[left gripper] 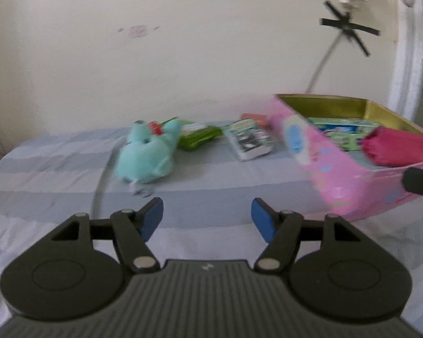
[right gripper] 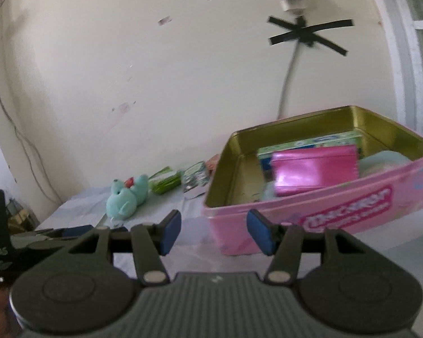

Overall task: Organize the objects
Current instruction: 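Grasp the mint plush toy with the right gripper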

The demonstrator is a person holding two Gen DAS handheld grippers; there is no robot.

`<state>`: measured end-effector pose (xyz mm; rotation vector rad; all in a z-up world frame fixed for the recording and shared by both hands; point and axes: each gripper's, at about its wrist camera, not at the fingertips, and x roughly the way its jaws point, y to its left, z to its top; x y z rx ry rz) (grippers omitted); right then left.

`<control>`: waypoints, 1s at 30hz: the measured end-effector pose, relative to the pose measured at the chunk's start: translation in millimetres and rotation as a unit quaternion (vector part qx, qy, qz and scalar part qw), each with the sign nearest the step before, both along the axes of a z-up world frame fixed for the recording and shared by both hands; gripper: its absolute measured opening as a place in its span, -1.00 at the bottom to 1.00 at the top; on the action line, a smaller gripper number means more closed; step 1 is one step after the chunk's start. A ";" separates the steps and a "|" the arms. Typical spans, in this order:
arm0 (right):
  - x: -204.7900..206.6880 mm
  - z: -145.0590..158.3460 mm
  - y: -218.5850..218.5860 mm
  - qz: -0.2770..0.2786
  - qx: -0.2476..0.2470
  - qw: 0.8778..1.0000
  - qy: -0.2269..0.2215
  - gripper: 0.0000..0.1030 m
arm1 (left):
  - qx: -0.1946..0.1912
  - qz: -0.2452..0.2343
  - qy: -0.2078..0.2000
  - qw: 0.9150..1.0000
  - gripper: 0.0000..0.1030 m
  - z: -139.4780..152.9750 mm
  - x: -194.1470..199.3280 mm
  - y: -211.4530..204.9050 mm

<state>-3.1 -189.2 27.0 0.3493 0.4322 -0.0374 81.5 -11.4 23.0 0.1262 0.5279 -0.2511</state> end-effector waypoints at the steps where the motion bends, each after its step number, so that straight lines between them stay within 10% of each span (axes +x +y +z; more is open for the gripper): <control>1: 4.1 -0.1 4.2 0.004 -0.003 1.000 0.003 0.04 | 0.002 0.006 0.001 1.000 0.38 -2.1 3.0 5.6; 9: 44.0 1.3 49.0 0.056 -0.037 0.997 0.025 0.04 | 0.025 0.082 -0.017 0.996 0.38 -9.6 35.9 67.5; 19: 143.8 3.2 120.1 0.146 -0.062 0.987 0.036 0.12 | -0.084 0.173 0.028 0.981 0.38 -19.7 56.8 142.3; 25: 222.6 -20.8 145.9 0.161 -0.035 0.983 0.080 0.64 | -0.117 0.177 0.060 0.975 0.38 -24.4 61.6 152.1; 30: 260.5 -47.1 149.1 0.179 0.019 0.977 0.113 -0.04 | -0.124 0.180 0.061 0.974 0.39 -28.0 65.5 153.4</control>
